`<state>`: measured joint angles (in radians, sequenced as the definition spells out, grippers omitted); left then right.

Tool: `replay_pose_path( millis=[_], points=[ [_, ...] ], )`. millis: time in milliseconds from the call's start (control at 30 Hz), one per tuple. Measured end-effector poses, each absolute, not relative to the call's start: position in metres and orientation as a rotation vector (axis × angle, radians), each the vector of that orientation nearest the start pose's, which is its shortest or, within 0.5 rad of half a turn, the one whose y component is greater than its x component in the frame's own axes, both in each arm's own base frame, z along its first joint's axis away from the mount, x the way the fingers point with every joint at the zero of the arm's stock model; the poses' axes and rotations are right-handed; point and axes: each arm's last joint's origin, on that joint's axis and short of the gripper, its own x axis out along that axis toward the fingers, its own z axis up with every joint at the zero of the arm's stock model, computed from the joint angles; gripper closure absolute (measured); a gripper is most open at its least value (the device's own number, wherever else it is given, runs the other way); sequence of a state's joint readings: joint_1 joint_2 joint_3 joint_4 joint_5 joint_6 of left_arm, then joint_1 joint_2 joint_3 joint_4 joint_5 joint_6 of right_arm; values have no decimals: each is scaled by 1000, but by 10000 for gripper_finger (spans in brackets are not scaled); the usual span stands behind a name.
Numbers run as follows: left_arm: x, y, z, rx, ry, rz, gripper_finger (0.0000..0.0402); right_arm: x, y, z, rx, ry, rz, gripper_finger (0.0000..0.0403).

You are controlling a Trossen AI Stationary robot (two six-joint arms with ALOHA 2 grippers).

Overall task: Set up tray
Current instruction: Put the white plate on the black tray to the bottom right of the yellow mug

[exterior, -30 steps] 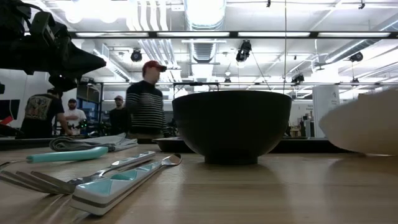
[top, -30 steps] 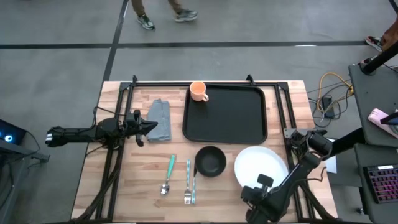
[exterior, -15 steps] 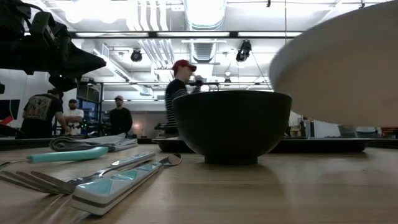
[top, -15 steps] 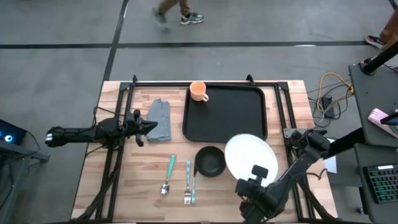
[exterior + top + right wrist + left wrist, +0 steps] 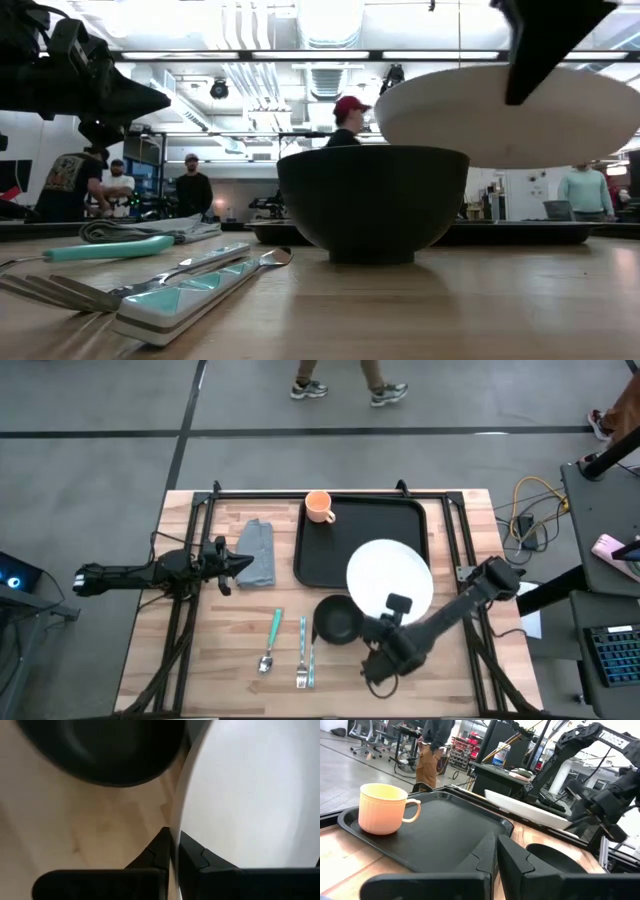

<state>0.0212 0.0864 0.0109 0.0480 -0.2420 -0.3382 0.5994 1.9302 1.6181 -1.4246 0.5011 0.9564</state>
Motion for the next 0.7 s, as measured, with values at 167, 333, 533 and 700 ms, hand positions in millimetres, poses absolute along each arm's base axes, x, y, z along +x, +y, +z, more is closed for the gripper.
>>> replay_pose_path(
  millis=[167,333,533,700],
  points=[
    [101,9,165,-333,-17,265,402,303,157,236,-134,1301,-565,395],
    [101,9,165,-333,-18,265,402,308,142,228,-216,1325,-489,395],
    [101,9,165,-333,-18,265,402,300,134,212,-356,1409,-415,395],
    [101,9,165,-333,-18,265,402,285,117,197,-416,1477,-409,395]
  ],
)
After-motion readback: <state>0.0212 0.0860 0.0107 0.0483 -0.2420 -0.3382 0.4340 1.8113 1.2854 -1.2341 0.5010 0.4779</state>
